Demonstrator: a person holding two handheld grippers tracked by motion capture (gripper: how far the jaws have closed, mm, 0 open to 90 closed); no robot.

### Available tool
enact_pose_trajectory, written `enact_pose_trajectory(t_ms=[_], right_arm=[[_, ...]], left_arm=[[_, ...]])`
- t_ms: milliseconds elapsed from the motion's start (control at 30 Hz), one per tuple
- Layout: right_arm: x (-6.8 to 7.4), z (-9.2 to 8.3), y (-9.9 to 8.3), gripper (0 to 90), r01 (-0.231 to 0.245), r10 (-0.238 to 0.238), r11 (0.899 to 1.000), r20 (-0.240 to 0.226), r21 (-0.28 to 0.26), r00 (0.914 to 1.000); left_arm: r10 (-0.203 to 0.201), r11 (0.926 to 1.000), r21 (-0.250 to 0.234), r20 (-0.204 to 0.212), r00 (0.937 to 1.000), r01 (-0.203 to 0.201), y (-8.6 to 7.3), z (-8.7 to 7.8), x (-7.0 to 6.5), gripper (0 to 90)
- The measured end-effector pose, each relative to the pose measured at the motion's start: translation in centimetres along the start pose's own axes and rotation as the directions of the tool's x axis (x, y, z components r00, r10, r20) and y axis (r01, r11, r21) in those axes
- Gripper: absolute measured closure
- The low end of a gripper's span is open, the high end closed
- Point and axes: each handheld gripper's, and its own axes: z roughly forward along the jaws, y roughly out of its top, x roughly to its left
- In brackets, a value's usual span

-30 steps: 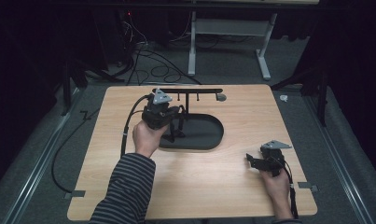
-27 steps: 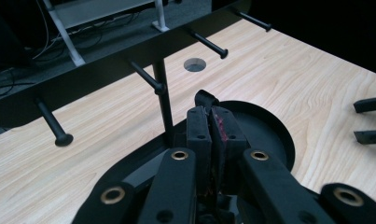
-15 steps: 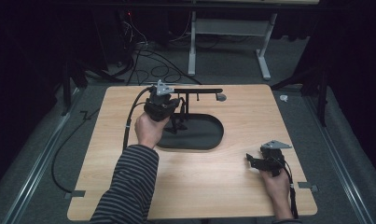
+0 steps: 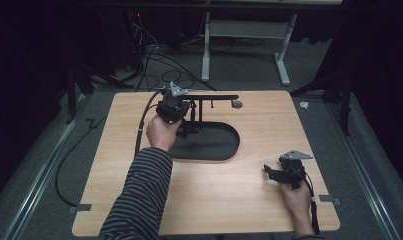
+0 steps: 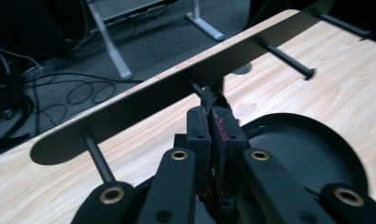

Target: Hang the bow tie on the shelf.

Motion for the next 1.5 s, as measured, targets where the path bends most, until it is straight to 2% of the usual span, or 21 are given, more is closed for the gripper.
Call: enact_pose_trajectory(t_ms=[100,433,600,967,1167,1500], right_arm=[[0.0,0.0,0.0,31.0,0.004,-0.004,1.0,0.004,-0.001,1.0],[0.0,0.0,0.0,31.1,0.003,-0.003,1.0,0.001,-0.002,1.0],[-0.1,0.0,0.0,31.1,0.0,0.0,1.0,-0.003,-0.001,1.0],[0.0,0.0,0.0,31.1,-0.004,0.004,1.0,-0.003,-0.002,1.0],[0.0,0.0,0.0,31.2,0.0,0.0,1.0,-0.001,0.0,1.0],[-0.1,0.0,0.0,31.1,-0.004,0.004,1.0,-0.004,-0.003,1.0]], left_arm=[[0.02,0.9997,0.011,-0.023,0.9995,-0.02,0.2,0.2,0.0,86.2],[0.018,0.9993,0.034,-0.03,0.9994,-0.017,0.0,0.9,-0.1,82.4],[0.003,0.9995,0.03,-0.028,0.9996,-0.002,0.0,0.5,-0.1,76.6],[0.012,0.9995,0.029,-0.024,0.9996,-0.012,0.1,-0.9,-0.2,68.2],[-0.024,0.9997,0.012,-0.009,0.9997,0.024,-0.4,-1.3,0.1,65.8],[-0.044,0.9989,0.017,-0.006,0.999,0.044,-1.0,-1.5,0.4,64.1]])
